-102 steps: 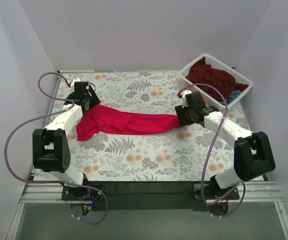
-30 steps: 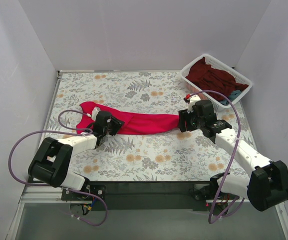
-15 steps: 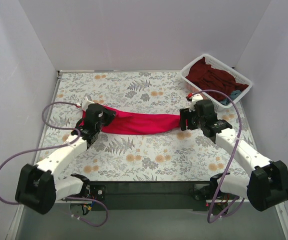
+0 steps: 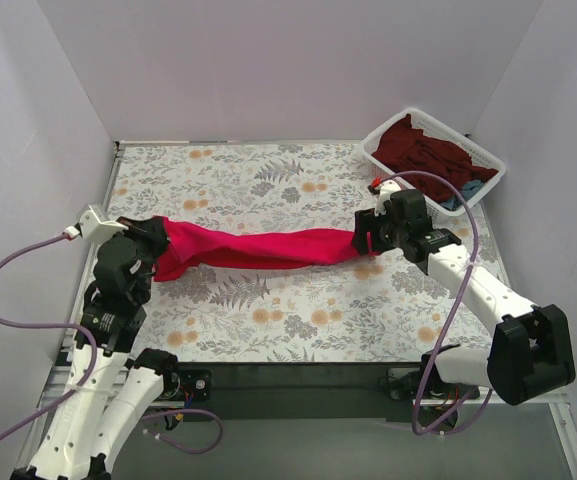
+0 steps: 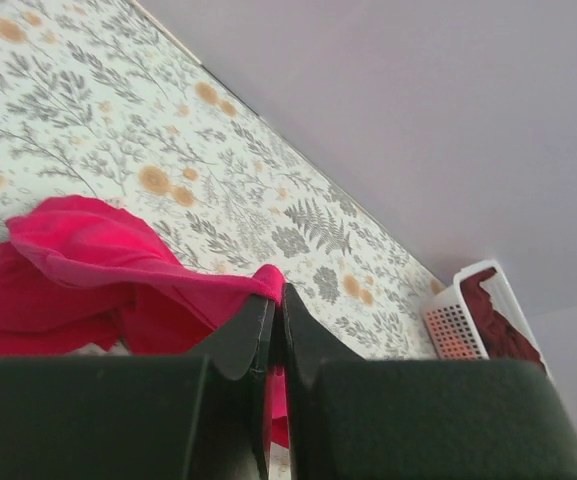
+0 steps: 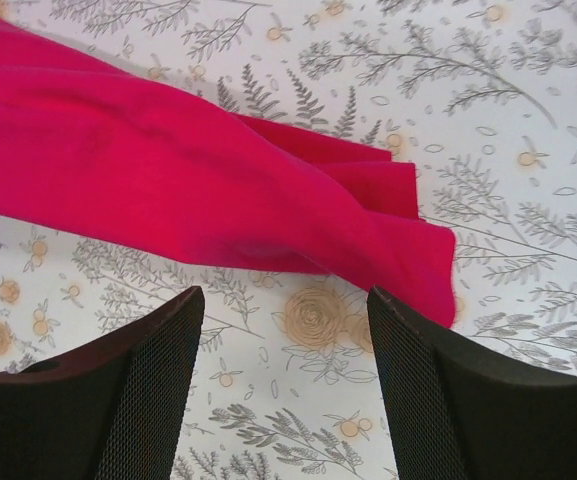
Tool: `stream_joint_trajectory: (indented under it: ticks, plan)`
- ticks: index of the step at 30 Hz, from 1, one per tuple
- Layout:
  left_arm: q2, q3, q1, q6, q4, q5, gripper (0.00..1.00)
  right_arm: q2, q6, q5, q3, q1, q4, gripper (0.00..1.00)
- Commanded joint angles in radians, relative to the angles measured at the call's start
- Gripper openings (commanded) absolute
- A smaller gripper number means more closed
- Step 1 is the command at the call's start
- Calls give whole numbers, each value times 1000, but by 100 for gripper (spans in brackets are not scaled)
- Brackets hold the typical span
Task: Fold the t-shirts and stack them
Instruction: Flatten the tshirt out
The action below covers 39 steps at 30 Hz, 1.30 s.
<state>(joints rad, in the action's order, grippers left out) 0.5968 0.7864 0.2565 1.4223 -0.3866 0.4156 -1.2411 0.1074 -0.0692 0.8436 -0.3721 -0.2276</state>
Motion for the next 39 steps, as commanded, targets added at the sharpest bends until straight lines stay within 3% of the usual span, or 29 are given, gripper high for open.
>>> stream_joint_trajectory:
  ticks: [1, 9, 14, 18, 20, 25, 28, 39]
  plan:
    - [-26, 48, -6, -86, -77, 98, 0, -21, 12, -133, 29, 1, 22, 73]
    - [50, 24, -6, -158, 35, 9, 0, 45, 21, -86, -54, -53, 19, 73]
    - [64, -4, -6, -233, 133, 22, 0, 68, 57, 41, -115, -53, -35, 74]
    - [61, -55, -7, -276, 199, 41, 0, 95, 124, 135, -172, -21, -35, 87]
    - [55, -82, -7, -292, 222, 49, 0, 92, 129, 97, -185, 40, -26, 95]
    - [32, -136, -7, -303, 265, 58, 0, 81, 155, -160, -279, 159, 143, 95]
    - [23, -157, -7, -316, 282, 66, 0, 48, 176, -230, -305, 183, 271, 95]
    - [5, -187, -7, -339, 276, 88, 0, -156, 167, -302, -350, 206, 557, 95]
